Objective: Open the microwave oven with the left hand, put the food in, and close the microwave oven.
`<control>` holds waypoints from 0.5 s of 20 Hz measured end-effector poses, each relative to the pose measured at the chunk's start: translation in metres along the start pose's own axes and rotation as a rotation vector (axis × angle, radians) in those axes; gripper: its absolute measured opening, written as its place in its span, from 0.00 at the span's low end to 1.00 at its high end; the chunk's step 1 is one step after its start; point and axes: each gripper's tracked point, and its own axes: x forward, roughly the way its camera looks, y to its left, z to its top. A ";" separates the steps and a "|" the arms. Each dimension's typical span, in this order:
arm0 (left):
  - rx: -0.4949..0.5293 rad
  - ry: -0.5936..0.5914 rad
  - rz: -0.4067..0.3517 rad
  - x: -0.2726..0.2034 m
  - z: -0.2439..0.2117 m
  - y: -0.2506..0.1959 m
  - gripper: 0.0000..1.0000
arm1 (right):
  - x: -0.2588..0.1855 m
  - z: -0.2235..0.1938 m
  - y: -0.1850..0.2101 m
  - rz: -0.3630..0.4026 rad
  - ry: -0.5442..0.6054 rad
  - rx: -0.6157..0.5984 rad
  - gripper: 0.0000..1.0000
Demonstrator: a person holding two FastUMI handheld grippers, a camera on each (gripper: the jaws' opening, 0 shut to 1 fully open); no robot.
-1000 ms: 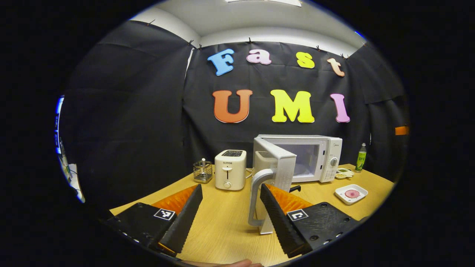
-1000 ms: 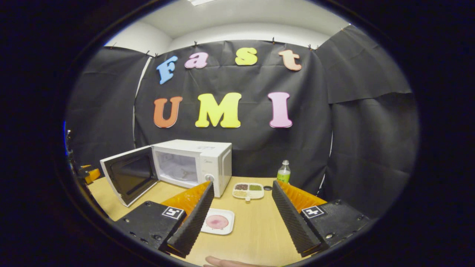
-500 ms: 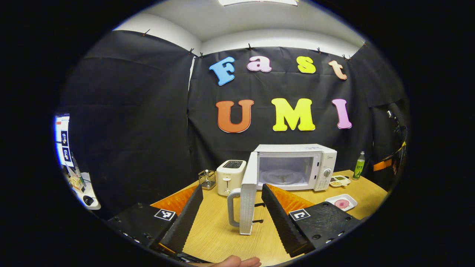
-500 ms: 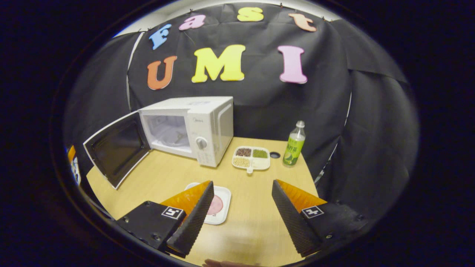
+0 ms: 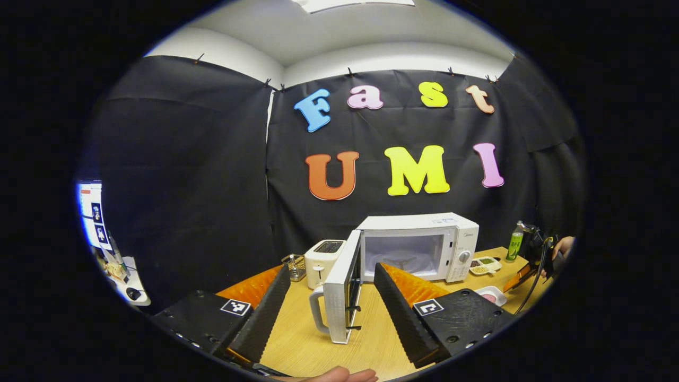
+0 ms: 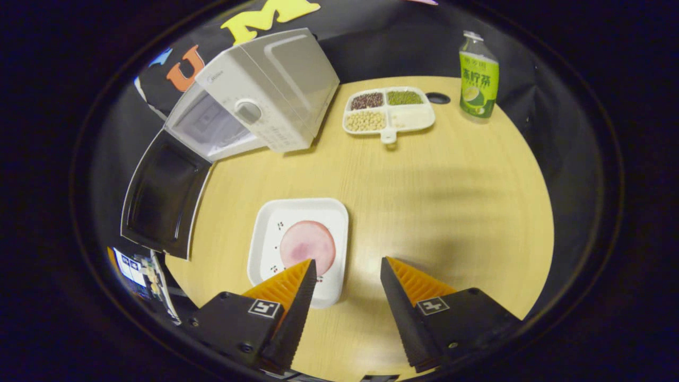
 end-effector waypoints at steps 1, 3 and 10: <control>-0.006 0.016 -0.004 0.001 -0.004 -0.001 0.85 | 0.007 -0.003 0.007 0.044 0.042 0.017 0.58; -0.020 0.035 0.000 0.000 -0.010 0.002 0.95 | 0.019 -0.010 0.017 0.127 0.143 0.076 0.52; -0.023 0.012 -0.008 -0.004 -0.007 0.005 0.95 | 0.024 -0.006 0.002 0.271 0.212 0.246 0.04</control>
